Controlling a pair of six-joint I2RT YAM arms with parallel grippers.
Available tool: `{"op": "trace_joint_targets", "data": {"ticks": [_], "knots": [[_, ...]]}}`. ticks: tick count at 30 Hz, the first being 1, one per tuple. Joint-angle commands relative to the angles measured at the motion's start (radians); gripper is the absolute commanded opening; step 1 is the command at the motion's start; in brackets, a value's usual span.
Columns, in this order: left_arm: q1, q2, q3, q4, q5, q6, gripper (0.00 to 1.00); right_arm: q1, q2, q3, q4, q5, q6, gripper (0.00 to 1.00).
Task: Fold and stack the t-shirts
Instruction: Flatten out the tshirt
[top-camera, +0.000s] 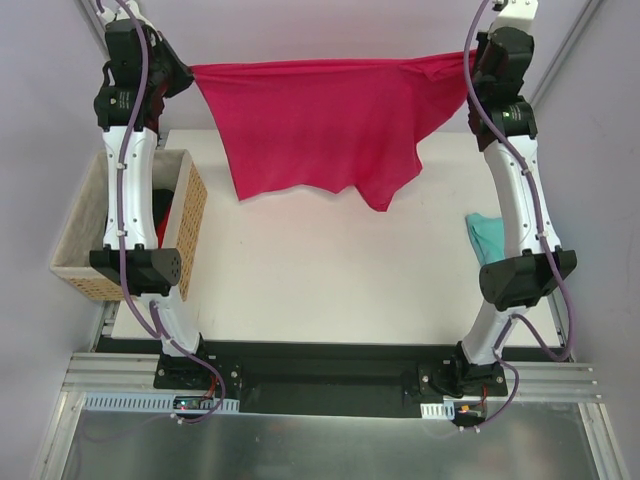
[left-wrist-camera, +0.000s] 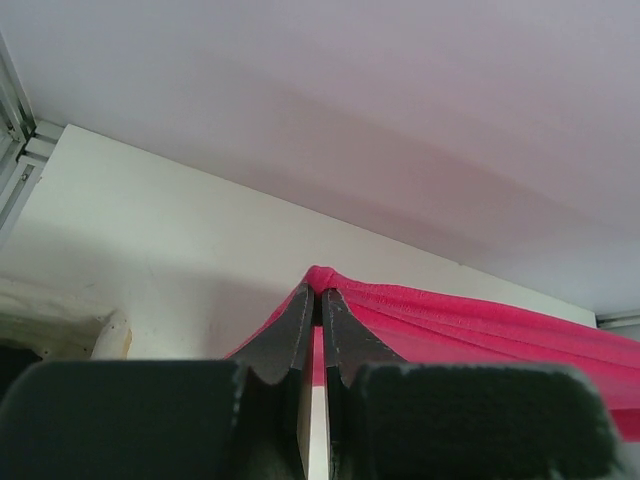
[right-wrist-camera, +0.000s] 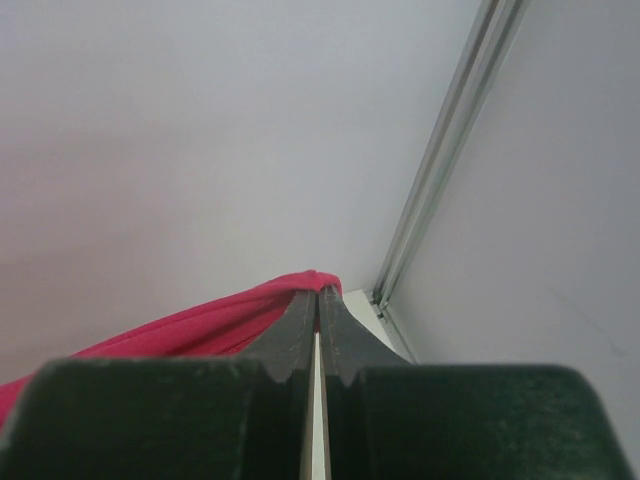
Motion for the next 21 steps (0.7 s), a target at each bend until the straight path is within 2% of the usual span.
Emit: {"op": "trace_joint_targets", "data": {"ticks": [1, 14, 21], "knots": [[0.049, 0.029, 0.018, 0.052, -0.115, -0.005, 0.0, -0.053, 0.027, 0.082, -0.017, 0.038, 0.06, 0.01], [0.055, 0.112, 0.076, 0.078, -0.037, -0.045, 0.0, -0.053, 0.079, 0.146, -0.073, -0.032, 0.131, 0.01], [0.055, 0.122, 0.096, 0.084, -0.02, -0.045, 0.0, -0.053, 0.093, 0.171, -0.066, -0.035, 0.116, 0.01]]}}
